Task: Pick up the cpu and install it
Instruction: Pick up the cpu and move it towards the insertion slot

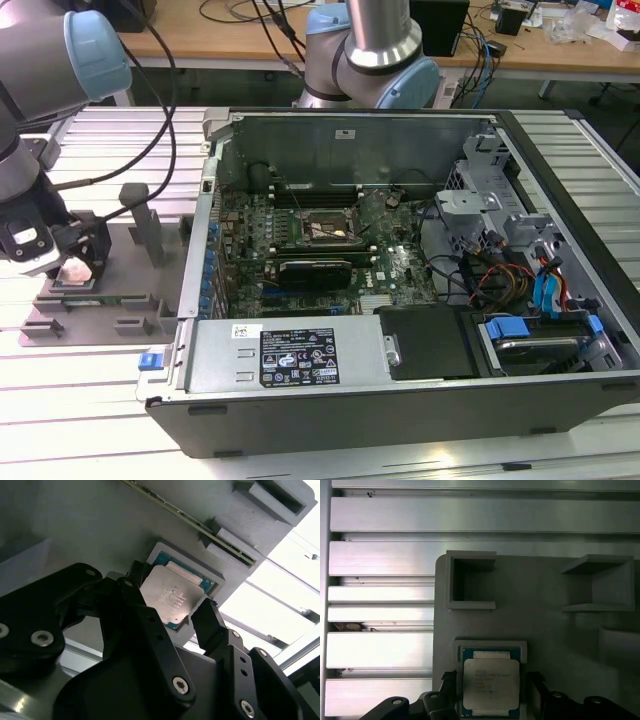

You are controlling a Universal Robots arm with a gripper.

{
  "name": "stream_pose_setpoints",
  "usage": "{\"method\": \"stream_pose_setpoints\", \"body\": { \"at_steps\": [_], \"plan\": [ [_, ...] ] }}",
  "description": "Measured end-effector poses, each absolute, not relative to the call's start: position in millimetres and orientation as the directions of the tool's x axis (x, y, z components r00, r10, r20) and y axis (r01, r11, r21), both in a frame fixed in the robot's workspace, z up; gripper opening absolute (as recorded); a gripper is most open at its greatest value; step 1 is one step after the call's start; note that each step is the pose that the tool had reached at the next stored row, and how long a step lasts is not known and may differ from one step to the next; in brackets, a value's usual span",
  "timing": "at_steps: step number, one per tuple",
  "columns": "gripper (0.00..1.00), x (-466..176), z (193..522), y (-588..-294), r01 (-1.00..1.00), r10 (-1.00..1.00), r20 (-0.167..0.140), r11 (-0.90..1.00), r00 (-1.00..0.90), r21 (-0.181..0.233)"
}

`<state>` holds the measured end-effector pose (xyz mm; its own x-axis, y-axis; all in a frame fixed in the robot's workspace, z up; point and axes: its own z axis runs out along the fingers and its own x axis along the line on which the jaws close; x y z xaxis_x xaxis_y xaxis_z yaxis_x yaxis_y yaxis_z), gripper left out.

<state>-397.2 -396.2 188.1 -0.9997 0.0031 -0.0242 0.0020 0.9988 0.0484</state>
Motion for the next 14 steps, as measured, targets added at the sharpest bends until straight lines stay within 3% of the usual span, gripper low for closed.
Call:
{"method": "stream_pose_setpoints", "body": {
  "at_steps": [9,11,14],
  "plan": [
    [0.66,-397.2,186.0,-395.8,0.002,0.003,-0.024,0.999,-1.0,0.048],
    [0.58,-397.2,186.0,-395.8,0.002,0.003,-0.024,0.999,-1.0,0.048],
    [0.55,-397.2,185.9,-395.8,0.002,0.003,-0.024,0.999,-1.0,0.048]
  ]
}}
